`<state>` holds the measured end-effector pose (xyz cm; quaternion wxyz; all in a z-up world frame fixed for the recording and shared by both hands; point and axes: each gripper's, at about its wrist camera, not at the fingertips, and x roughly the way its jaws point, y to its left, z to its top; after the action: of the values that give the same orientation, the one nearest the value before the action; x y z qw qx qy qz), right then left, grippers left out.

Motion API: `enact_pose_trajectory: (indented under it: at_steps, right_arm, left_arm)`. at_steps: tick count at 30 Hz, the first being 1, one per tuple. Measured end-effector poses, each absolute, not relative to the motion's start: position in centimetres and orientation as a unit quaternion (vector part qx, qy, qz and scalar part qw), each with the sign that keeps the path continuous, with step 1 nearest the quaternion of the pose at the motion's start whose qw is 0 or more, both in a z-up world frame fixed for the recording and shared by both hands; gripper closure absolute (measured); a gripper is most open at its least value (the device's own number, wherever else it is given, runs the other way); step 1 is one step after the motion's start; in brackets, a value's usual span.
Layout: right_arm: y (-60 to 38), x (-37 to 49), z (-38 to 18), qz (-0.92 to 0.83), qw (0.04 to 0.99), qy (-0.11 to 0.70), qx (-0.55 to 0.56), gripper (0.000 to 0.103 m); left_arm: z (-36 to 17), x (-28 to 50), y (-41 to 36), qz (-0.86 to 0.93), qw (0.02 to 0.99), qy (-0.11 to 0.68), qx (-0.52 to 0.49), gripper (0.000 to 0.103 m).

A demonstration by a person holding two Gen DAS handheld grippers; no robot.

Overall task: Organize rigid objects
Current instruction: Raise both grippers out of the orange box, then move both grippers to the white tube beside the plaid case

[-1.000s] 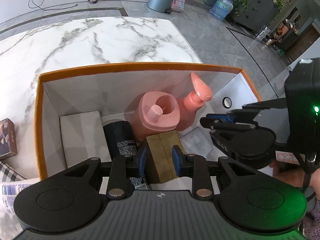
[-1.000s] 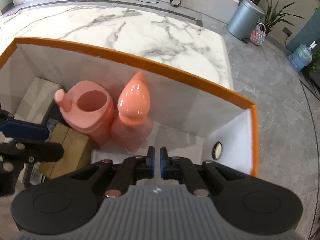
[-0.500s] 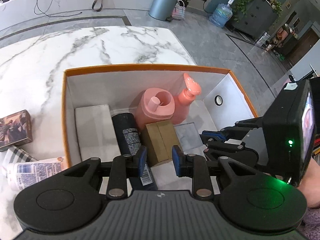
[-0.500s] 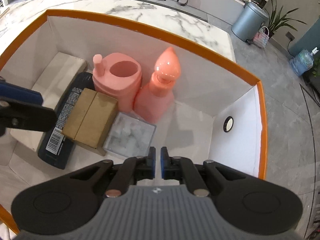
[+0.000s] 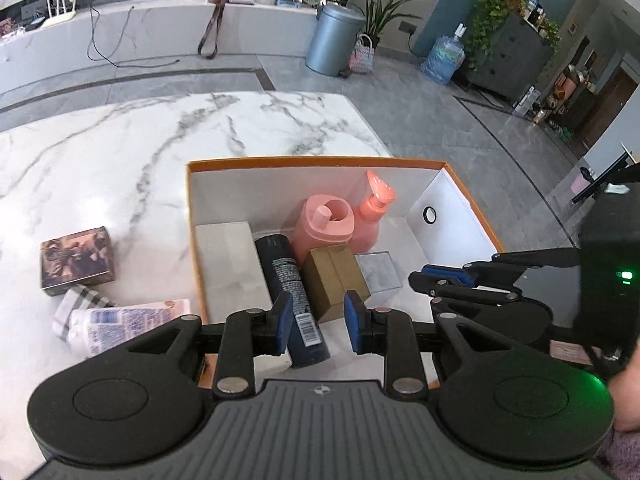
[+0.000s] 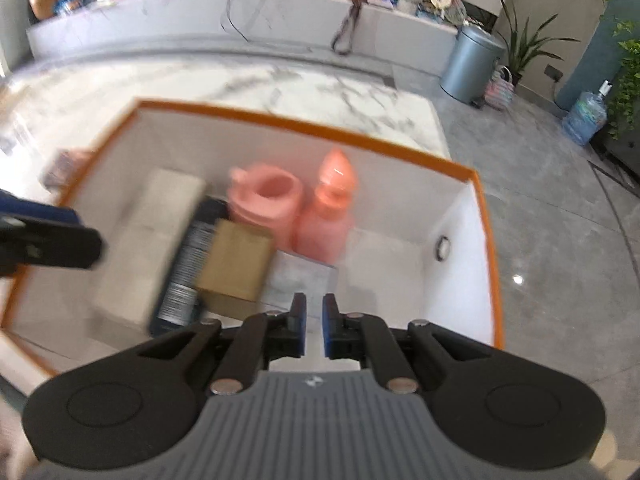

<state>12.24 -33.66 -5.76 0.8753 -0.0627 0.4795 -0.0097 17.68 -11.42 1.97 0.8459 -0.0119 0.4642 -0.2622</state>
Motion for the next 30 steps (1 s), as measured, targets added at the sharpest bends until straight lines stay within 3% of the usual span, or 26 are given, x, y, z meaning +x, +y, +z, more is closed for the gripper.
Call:
enact_pose_trajectory:
  at_steps: [14,30]
  right_arm:
    - [-24.3,8.7,-1.8,0.076,0.913,0.4,0.001,0.096]
    - [-16.3,9.0,-4.4,0.132,0.903,0.41,-0.01,0.094]
  left_arm:
    - [3.4,14.6,-4.8,-0.216,0.876,0.43,-0.024,0.078]
    - [-0.6,15.6,3.0,-0.148,0.874,0.457,-0.076,0.08]
